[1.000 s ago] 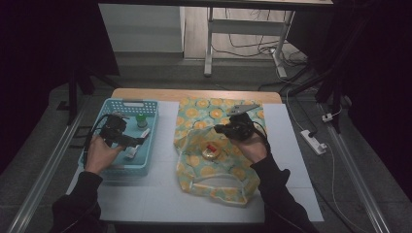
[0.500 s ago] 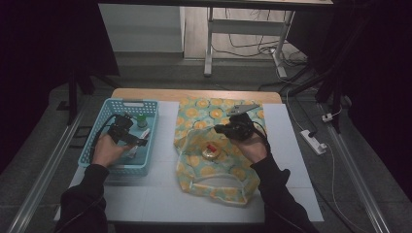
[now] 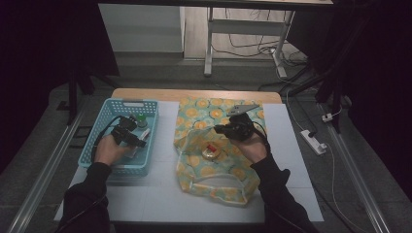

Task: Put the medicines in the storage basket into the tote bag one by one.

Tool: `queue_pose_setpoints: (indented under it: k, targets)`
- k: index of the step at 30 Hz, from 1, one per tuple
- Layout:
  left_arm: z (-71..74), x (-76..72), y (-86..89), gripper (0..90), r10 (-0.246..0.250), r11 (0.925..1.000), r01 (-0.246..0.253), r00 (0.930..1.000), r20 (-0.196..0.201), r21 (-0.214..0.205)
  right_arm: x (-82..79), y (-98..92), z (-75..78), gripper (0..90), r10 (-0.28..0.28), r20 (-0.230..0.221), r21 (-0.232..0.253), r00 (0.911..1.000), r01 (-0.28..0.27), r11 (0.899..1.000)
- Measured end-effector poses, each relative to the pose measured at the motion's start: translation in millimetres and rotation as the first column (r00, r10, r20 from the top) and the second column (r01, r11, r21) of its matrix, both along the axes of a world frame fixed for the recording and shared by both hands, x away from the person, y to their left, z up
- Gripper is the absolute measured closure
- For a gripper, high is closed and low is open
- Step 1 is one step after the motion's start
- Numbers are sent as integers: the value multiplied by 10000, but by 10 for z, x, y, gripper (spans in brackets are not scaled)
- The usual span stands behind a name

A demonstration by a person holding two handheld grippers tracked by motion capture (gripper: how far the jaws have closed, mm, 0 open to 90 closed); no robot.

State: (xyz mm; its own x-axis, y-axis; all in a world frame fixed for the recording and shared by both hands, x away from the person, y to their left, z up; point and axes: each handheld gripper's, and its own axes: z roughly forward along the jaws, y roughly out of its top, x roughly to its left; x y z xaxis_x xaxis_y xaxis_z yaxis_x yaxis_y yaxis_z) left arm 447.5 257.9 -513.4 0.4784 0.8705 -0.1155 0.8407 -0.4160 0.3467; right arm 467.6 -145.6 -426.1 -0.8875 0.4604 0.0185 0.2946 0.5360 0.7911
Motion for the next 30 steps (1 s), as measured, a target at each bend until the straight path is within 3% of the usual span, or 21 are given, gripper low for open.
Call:
queue_pose_setpoints:
  k: [6,12,23,30]
  targets:
    - [-3,-3,1,625,4,9999,-6,9999,-118,-150,0,1,-1,899,3,-3,-7,10000,-3,10000]
    - [-2,-8,8,704,104,9998,-106,9998,-146,-151,-3,3,-3,899,11,-3,-24,10000,-11,10000]
    - [16,-9,11,717,255,9994,-261,9993,-256,-223,-2,-1,2,899,-11,6,-12,10000,11,10000]
    - [103,-47,26,717,332,9987,-323,9992,233,-402,-2,-3,2,899,-33,-3,-5,10000,33,10000]
